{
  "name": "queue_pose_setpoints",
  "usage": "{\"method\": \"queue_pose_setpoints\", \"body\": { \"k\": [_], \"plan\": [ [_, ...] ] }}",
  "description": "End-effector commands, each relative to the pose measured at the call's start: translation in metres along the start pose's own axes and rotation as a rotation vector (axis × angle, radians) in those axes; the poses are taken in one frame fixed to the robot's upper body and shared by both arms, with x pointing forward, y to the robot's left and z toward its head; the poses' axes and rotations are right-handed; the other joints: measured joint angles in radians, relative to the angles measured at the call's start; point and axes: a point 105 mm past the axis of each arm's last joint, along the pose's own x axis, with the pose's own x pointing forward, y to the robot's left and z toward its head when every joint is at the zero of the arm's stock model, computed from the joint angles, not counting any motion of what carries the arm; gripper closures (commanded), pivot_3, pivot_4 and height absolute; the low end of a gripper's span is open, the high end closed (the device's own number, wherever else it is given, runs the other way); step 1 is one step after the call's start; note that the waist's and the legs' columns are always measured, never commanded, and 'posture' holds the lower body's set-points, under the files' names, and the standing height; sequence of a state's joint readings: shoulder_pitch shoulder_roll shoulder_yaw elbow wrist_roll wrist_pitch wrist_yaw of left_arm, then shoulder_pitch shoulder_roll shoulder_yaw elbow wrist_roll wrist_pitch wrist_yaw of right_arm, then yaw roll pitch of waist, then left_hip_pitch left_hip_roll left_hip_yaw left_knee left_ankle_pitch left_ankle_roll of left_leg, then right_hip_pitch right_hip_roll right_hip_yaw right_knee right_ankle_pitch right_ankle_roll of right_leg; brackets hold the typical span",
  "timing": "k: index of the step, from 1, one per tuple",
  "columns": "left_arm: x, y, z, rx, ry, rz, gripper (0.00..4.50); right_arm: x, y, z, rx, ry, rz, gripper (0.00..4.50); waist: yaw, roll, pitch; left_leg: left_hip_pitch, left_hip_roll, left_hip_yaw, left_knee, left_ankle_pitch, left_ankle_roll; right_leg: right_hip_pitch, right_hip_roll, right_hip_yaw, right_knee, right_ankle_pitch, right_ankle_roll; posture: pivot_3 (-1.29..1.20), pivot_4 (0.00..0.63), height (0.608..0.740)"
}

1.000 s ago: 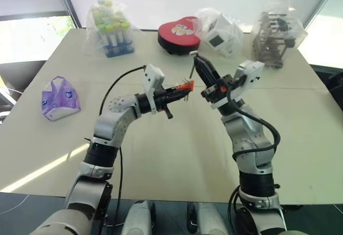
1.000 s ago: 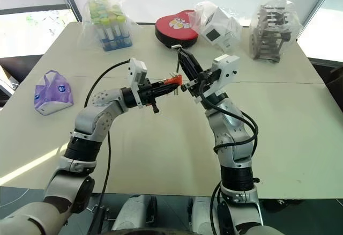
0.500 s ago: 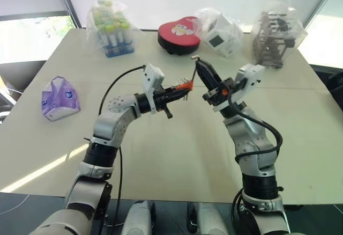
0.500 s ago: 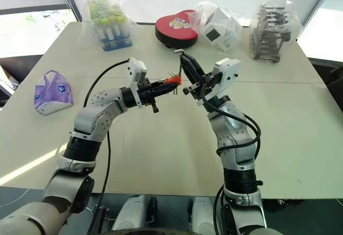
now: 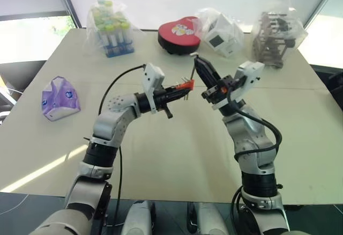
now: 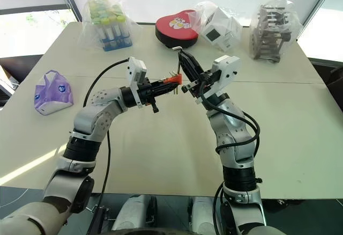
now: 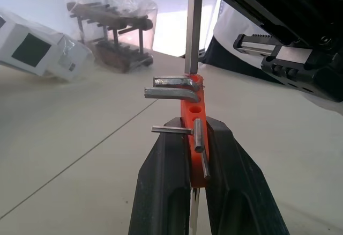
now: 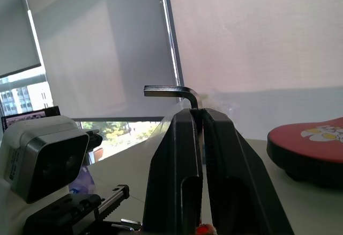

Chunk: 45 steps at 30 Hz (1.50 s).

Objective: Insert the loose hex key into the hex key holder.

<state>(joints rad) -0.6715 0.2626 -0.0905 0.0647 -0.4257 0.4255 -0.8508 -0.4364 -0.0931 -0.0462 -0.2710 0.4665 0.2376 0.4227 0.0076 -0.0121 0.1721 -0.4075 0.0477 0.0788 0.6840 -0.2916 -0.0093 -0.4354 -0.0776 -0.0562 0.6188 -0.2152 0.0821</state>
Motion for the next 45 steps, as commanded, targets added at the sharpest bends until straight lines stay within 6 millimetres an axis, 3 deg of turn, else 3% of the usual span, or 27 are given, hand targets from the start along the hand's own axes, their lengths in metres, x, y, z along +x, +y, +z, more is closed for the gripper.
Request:
{"method": "queue_pose_setpoints", "body": {
  "k": [1, 40, 43, 45],
  "plan": [
    [0.0, -0.005, 0.016, 0.05, -0.044, -0.021, 4.5, 0.002, 0.004, 0.012, -0.017, -0.049, 0.025, 4.42, 0.0, 0.0, 0.0, 0.0, 0.0, 0.0, 0.0, 0.0, 0.0, 0.0, 0.0, 0.0, 0.0, 0.0, 0.0, 0.0, 0.15, 0.74],
    [0.003, 0.0, 0.021, 0.053, -0.059, -0.008, 4.5, -0.003, 0.005, 0.003, -0.053, -0.011, 0.035, 4.42, 0.0, 0.0, 0.0, 0.0, 0.0, 0.0, 0.0, 0.0, 0.0, 0.0, 0.0, 0.0, 0.0, 0.0, 0.0, 0.0, 0.15, 0.74],
    [0.003, -0.001, 0.02, 0.052, -0.059, -0.01, 4.5, -0.005, 0.006, -0.001, -0.059, 0.004, 0.042, 3.46, 0.0, 0.0, 0.0, 0.0, 0.0, 0.0, 0.0, 0.0, 0.0, 0.0, 0.0, 0.0, 0.0, 0.0, 0.0, 0.0, 0.15, 0.74],
    [0.003, -0.001, 0.02, 0.051, -0.058, -0.011, 4.5, -0.007, 0.006, -0.003, -0.071, 0.018, 0.042, 2.52, 0.0, 0.0, 0.0, 0.0, 0.0, 0.0, 0.0, 0.0, 0.0, 0.0, 0.0, 0.0, 0.0, 0.0, 0.0, 0.0, 0.15, 0.74]
  ]
}}
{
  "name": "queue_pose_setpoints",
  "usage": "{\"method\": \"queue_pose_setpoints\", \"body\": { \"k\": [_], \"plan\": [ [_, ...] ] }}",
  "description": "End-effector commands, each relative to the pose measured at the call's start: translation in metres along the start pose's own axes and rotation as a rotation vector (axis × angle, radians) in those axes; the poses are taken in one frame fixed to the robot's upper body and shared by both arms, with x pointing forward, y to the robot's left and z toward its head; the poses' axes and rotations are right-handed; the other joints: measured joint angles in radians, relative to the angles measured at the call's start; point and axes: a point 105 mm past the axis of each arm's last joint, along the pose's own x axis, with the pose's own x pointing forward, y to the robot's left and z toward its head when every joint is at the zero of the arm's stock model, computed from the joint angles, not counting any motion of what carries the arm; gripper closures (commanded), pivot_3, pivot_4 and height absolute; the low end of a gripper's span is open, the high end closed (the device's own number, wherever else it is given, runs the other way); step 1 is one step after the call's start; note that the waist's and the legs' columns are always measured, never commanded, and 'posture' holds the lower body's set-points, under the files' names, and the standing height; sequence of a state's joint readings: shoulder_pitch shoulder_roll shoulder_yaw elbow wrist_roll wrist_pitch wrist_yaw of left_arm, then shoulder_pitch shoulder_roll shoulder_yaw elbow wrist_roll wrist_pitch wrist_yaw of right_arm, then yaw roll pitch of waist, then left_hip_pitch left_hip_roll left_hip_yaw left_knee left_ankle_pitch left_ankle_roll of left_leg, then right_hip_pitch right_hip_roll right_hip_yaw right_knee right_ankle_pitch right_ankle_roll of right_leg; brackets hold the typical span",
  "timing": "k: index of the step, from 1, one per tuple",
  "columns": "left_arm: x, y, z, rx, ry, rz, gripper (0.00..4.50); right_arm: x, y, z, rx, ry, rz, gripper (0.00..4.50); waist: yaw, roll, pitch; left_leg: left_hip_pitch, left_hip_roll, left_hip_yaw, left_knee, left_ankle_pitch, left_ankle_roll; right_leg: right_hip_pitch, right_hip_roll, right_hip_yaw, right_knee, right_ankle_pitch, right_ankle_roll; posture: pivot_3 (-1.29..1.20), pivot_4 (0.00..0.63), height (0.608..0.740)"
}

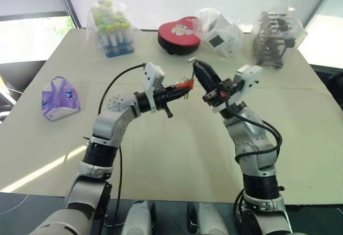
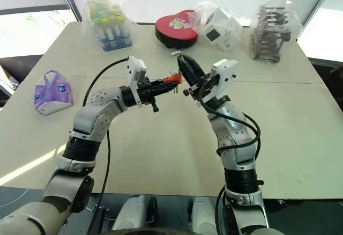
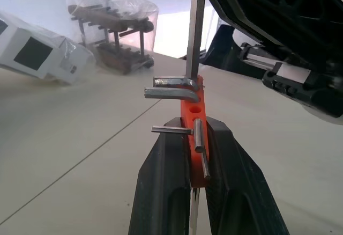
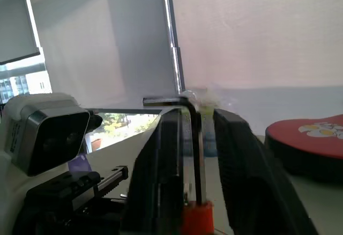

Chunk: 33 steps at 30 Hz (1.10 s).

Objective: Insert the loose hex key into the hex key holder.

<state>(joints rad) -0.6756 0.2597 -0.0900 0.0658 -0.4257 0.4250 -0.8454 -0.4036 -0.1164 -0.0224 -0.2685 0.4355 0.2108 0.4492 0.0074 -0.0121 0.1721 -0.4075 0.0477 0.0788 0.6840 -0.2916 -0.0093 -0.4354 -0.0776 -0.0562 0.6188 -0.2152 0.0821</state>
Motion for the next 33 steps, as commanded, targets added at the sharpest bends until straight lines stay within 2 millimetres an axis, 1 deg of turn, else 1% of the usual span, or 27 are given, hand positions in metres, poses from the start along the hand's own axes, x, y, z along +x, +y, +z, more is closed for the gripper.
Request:
{"method": "queue_pose_setpoints", "body": {
  "k": [1, 2, 4, 9, 11, 12, 14, 15, 17, 19, 21, 23, 26, 28, 30, 33],
  "plan": [
    [0.002, -0.002, 0.019, 0.049, -0.054, -0.014, 4.5, -0.003, 0.003, 0.004, -0.04, -0.009, 0.016, 2.0, 0.0, 0.0, 0.0, 0.0, 0.0, 0.0, 0.0, 0.0, 0.0, 0.0, 0.0, 0.0, 0.0, 0.0, 0.0, 0.0, 0.15, 0.74],
    [0.002, -0.002, 0.018, 0.047, -0.054, -0.012, 4.5, -0.008, 0.001, 0.004, -0.043, -0.001, 0.01, 1.56, 0.001, 0.0, 0.0, 0.0, 0.0, 0.0, 0.0, 0.0, 0.0, 0.0, 0.0, 0.0, 0.0, 0.0, 0.0, 0.0, 0.15, 0.74],
    [0.002, -0.002, 0.018, 0.044, -0.055, -0.009, 4.5, -0.02, -0.004, 0.005, -0.046, 0.013, -0.015, 1.56, 0.006, 0.0, 0.0, 0.0, 0.0, 0.0, 0.0, 0.0, 0.0, 0.0, 0.0, 0.0, 0.0, 0.0, 0.0, 0.0, 0.15, 0.74],
    [0.003, -0.004, 0.014, 0.013, -0.056, -0.009, 4.5, -0.064, -0.023, 0.01, -0.032, 0.069, -0.127, 1.56, 0.005, 0.0, 0.0, -0.001, 0.0, 0.0, 0.0, 0.0, 0.0, 0.0, 0.0, 0.0, -0.002, 0.0, 0.0, 0.0, 0.15, 0.74],
    [0.008, -0.009, 0.008, -0.053, -0.057, -0.032, 4.5, -0.092, -0.035, 0.01, -0.055, 0.13, -0.194, 1.56, 0.005, 0.0, 0.0, 0.0, 0.0, 0.0, 0.0, 0.0, 0.0, 0.001, 0.0, 0.0, -0.002, 0.0, 0.0, 0.0, 0.15, 0.74],
    [0.011, -0.012, 0.005, -0.085, -0.055, -0.045, 4.5, -0.102, -0.039, 0.011, -0.072, 0.154, -0.216, 1.56, 0.007, 0.0, 0.0, 0.0, 0.0, 0.0, 0.0, 0.0, 0.0, 0.001, 0.0, 0.0, -0.002, 0.0, 0.0, 0.0, 0.15, 0.74],
    [0.021, -0.023, -0.007, -0.198, -0.04, -0.095, 4.5, -0.116, -0.048, 0.016, -0.1, 0.174, -0.268, 1.56, 0.005, 0.0, 0.0, 0.0, 0.0, -0.001, 0.0, 0.0, 0.0, 0.002, 0.0, 0.0, -0.002, 0.0, 0.0, 0.0, 0.15, 0.74],
    [0.026, -0.028, -0.011, -0.241, -0.032, -0.117, 4.5, -0.12, -0.051, 0.018, -0.109, 0.178, -0.284, 1.56, 0.005, 0.0, 0.0, 0.001, 0.0, 0.0, 0.0, 0.0, 0.0, 0.002, 0.0, 0.0, -0.002, 0.0, 0.0, 0.0, 0.15, 0.74],
    [0.033, -0.037, -0.022, -0.335, -0.011, -0.15, 4.5, -0.124, -0.054, 0.021, -0.122, 0.18, -0.304, 1.56, 0.003, 0.0, 0.0, 0.001, 0.0, 0.0, 0.0, 0.0, 0.0, 0.002, 0.0, 0.0, -0.002, 0.0, 0.0, 0.0, 0.15, 0.74],
    [0.041, -0.047, -0.032, -0.47, 0.012, -0.179, 4.5, -0.125, -0.055, 0.024, -0.133, 0.18, -0.314, 1.56, 0.003, 0.0, 0.0, 0.001, 0.0, 0.0, 0.0, 0.0, 0.0, 0.002, 0.0, 0.0, -0.002, 0.0, 0.0, 0.0, 0.15, 0.74],
    [0.048, -0.053, -0.039, -0.635, 0.027, -0.186, 4.5, -0.126, -0.054, 0.025, -0.139, 0.179, -0.321, 1.56, 0.003, 0.0, 0.0, 0.001, 0.0, -0.001, 0.0, 0.0, 0.0, 0.002, 0.0, 0.0, -0.002, 0.0, 0.0, 0.0, 0.15, 0.74],
    [0.053, -0.058, -0.049, -0.747, 0.075, -0.181, 4.5, -0.126, -0.052, 0.025, -0.14, 0.179, -0.325, 1.56, 0.003, 0.0, 0.0, 0.001, 0.0, -0.002, 0.0, 0.0, 0.0, 0.002, 0.001, 0.0, -0.002, 0.0, 0.0, 0.0, 0.15, 0.74],
    [0.055, -0.063, -0.062, -0.84, 0.148, -0.157, 4.5, -0.127, -0.049, 0.024, -0.143, 0.183, -0.328, 1.56, 0.002, 0.0, 0.0, 0.001, 0.0, -0.002, 0.0, 0.0, 0.001, 0.002, 0.001, 0.0, -0.002, 0.0, 0.0, 0.0, 0.15, 0.74],
    [0.053, -0.064, -0.077, -0.892, 0.223, -0.111, 4.5, -0.127, -0.048, 0.023, -0.146, 0.185, -0.331, 1.56, 0.004, 0.0, 0.0, 0.001, 0.0, -0.002, 0.0, 0.0, 0.001, 0.002, 0.001, 0.0, -0.002, 0.0, 0.0, 0.0, 0.15, 0.74],
    [0.048, -0.063, -0.091, -0.91, 0.279, -0.073, 4.5, -0.127, -0.048, 0.023, -0.149, 0.187, -0.333, 1.56, 0.004, 0.0, 0.0, 0.001, 0.0, -0.002, 0.0, 0.0, 0.001, 0.002, 0.001, 0.0, -0.002, 0.0, 0.0, 0.0, 0.15, 0.74],
    [0.042, -0.059, -0.102, -0.92, 0.324, -0.026, 4.5, -0.126, -0.047, 0.023, -0.153, 0.192, -0.33, 1.56, 0.004, 0.0, 0.0, 0.001, 0.0, -0.002, 0.0, 0.0, 0.0, 0.002, 0.001, 0.0, -0.002, 0.0, 0.0, 0.0, 0.15, 0.74]
  ]
}}
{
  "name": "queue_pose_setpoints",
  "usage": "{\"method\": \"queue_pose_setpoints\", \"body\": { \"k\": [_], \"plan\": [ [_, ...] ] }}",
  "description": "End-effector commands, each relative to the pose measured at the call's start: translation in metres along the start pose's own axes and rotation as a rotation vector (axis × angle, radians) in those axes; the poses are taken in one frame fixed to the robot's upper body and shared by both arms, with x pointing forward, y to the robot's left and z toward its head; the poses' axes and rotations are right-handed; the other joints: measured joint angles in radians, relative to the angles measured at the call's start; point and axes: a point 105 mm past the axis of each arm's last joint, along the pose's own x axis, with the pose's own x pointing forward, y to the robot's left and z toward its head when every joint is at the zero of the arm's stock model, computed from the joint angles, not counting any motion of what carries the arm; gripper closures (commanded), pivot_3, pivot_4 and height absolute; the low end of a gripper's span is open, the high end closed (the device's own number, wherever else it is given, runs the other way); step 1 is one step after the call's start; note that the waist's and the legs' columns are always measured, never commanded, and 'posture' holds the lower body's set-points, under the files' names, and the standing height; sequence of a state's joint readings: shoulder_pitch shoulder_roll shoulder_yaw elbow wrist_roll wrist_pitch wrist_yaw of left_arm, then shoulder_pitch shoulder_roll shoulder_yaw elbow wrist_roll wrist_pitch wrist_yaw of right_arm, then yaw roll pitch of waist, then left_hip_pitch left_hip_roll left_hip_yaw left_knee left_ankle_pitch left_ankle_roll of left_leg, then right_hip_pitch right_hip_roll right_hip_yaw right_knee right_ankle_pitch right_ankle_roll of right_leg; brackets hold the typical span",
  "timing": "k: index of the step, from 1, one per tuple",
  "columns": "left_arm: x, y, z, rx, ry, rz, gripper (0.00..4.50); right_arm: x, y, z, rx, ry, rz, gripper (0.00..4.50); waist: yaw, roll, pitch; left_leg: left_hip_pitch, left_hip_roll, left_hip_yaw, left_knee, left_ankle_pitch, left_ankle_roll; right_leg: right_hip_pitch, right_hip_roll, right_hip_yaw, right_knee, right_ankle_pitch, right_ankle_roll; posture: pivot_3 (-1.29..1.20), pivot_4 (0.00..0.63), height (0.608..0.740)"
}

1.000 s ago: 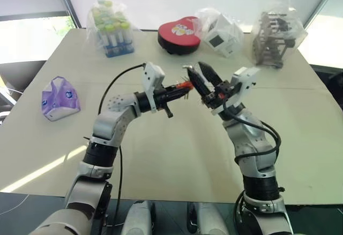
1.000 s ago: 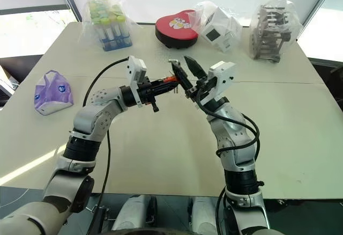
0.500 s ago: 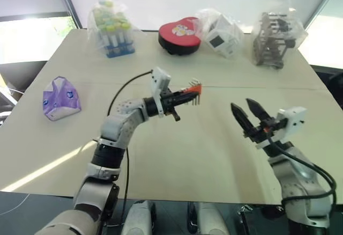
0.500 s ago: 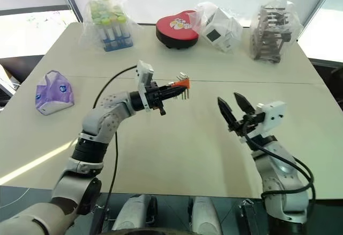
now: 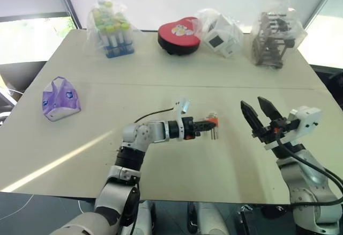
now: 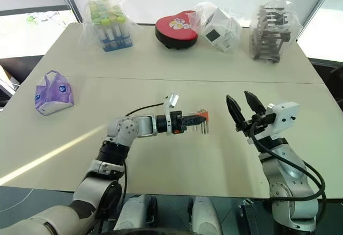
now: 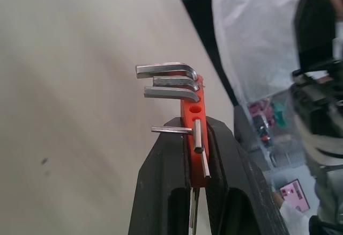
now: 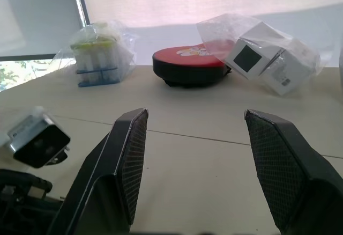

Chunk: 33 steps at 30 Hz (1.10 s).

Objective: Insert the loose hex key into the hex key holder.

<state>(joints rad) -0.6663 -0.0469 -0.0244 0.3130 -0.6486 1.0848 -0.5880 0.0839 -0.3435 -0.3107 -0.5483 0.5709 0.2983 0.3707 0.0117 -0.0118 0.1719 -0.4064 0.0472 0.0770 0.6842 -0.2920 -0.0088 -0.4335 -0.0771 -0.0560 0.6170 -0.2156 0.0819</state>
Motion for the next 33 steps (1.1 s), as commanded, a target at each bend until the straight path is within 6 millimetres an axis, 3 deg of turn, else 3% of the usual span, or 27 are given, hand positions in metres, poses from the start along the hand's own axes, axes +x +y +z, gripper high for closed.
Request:
{"method": "queue_pose_setpoints", "body": {
  "k": [1, 3, 4, 9, 11, 12, 16, 18, 23, 27, 33],
  "plan": [
    [-0.004, 0.005, -0.002, -0.012, 0.014, 0.034, 4.5, 0.0, 0.008, 0.012, -0.034, -0.038, 0.026, 1.56, 0.0, 0.0, 0.0, 0.0, 0.0, 0.0, 0.0, 0.0, 0.0, 0.0, 0.0, 0.0, 0.0, 0.0, 0.0, 0.0, 0.15, 0.74],
    [-0.007, 0.01, -0.005, -0.024, 0.024, 0.052, 4.5, 0.001, 0.008, 0.011, -0.038, -0.034, 0.033, 1.56, 0.0, 0.0, 0.0, 0.0, 0.0, 0.0, 0.0, 0.0, 0.0, 0.0, 0.0, 0.0, 0.0, 0.0, 0.0, 0.0, 0.15, 0.74],
    [-0.008, 0.012, -0.006, -0.023, 0.028, 0.062, 3.57, 0.002, 0.008, 0.011, -0.039, -0.033, 0.036, 1.48, 0.0, 0.0, 0.0, 0.0, 0.0, 0.0, 0.0, 0.0, 0.0, 0.0, 0.0, 0.0, 0.0, 0.0, 0.0, 0.0, 0.15, 0.74],
    [-0.019, 0.018, -0.001, 0.004, 0.017, 0.106, 1.11, 0.005, 0.009, 0.01, -0.045, -0.027, 0.058, 1.48, 0.0, 0.0, 0.0, 0.0, 0.0, 0.0, 0.0, 0.0, 0.0, 0.0, 0.0, 0.0, 0.0, 0.0, -0.001, 0.0, 0.15, 0.74],
    [-0.023, 0.018, 0.005, 0.104, 0.01, 0.127, 0.12, 0.006, 0.009, 0.01, -0.055, -0.015, 0.078, 1.48, 0.0, 0.0, -0.001, 0.001, 0.0, 0.0, 0.0, 0.0, 0.0, 0.001, 0.0, 0.0, 0.0, -0.001, -0.003, 0.0, 0.15, 0.74],
    [-0.024, 0.017, 0.006, 0.145, 0.011, 0.131, 0.05, 0.006, 0.009, 0.009, -0.057, -0.01, 0.085, 1.48, -0.001, 0.0, -0.001, 0.002, 0.0, 0.0, 0.0, 0.0, 0.0, 0.002, 0.0, 0.0, 0.0, -0.002, -0.003, 0.0, 0.15, 0.74],
    [-0.035, 0.006, 0.028, 0.581, -0.02, 0.154, 0.05, 0.004, 0.008, 0.006, -0.124, 0.072, 0.16, 1.48, -0.007, 0.001, -0.001, 0.003, 0.0, 0.0, -0.001, 0.0, 0.0, 0.002, 0.0, 0.0, 0.001, -0.002, -0.004, 0.0, 0.15, 0.74],
    [-0.041, -0.003, 0.041, 0.695, -0.053, 0.141, 0.05, 0.002, 0.006, 0.004, -0.162, 0.129, 0.205, 1.48, -0.001, 0.001, -0.001, 0.002, 0.0, 0.0, -0.001, 0.0, 0.0, 0.001, 0.0, 0.0, 0.001, -0.002, -0.004, 0.0, 0.15, 0.74],
    [-0.067, -0.023, 0.064, 0.892, -0.074, 0.084, 0.05, -0.011, 0.003, 0.0, -0.301, 0.324, 0.376, 1.48, 0.006, 0.0, -0.001, 0.0, 0.0, 0.001, 0.0, 0.0, 0.0, 0.001, -0.002, 0.0, -0.002, -0.002, -0.004, 0.0, 0.15, 0.74],
    [-0.096, -0.028, 0.077, 1.004, -0.021, 0.092, 0.05, -0.029, -0.001, 0.0, -0.427, 0.501, 0.523, 1.48, 0.003, 0.0, 0.0, 0.0, 0.0, 0.001, 0.0, -0.001, 0.002, 0.001, -0.002, 0.0, -0.003, -0.002, -0.004, 0.0, 0.15, 0.74],
    [-0.136, -0.031, 0.059, 1.005, 0.147, 0.029, 0.05, -0.043, -0.012, 0.004, -0.574, 0.677, 0.611, 1.48, -0.001, 0.0, 0.0, 0.001, 0.0, 0.002, 0.0, -0.001, 0.002, 0.001, -0.001, 0.0, -0.002, -0.002, -0.004, 0.0, 0.15, 0.74]
  ]
}}
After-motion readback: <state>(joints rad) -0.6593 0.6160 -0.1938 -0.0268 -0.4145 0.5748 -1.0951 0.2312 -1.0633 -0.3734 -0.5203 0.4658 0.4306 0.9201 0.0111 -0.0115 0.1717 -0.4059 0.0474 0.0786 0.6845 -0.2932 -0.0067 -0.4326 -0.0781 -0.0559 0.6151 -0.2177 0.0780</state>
